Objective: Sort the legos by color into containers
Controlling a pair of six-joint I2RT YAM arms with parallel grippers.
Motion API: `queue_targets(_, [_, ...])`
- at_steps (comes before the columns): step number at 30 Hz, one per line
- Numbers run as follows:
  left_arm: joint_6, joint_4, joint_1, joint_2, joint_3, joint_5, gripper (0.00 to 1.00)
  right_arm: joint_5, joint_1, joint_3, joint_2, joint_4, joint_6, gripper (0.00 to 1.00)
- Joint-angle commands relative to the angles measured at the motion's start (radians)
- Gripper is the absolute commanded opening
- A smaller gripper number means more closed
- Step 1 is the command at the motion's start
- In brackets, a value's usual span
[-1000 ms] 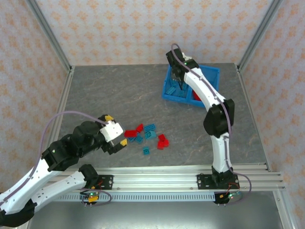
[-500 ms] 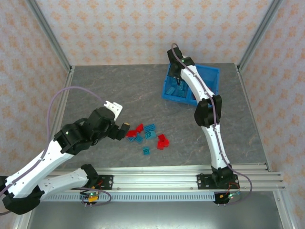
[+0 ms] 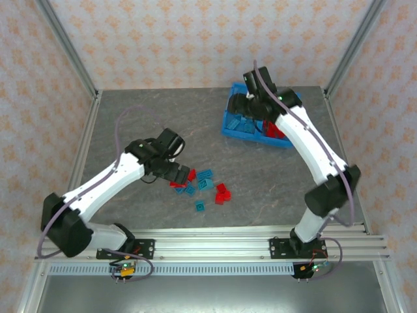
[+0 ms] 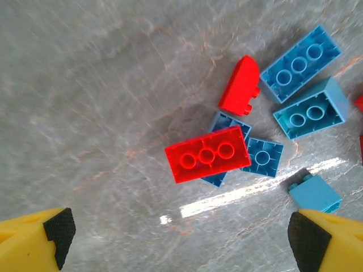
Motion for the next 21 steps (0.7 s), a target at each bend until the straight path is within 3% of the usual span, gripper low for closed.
queue_targets(1, [-0.042, 0.025, 0.029, 0.056, -0.006, 0.106, 1.00, -0.033, 0.016, -0.188, -0.097, -0.035, 0.038, 0.69])
queue_targets(9, [-0.055, 0.183, 0.123, 0.174, -0.077, 0.305, 1.00, -0.198, 0.039, -0.524, -0.347, 0.004, 0.152, 0.75])
queue_targets(18, [-0.039, 0.219, 0.154, 0.243, -0.114, 0.324, 1.00, -0.164, 0.039, -0.501, -0.358, -0.018, 0.176, 0.75])
queue_targets(21, [-0.029, 0.220, 0.155, 0.268, -0.117, 0.328, 0.94, -0.169, 0.039, -0.478, -0.334, -0.016, 0.173, 0.75])
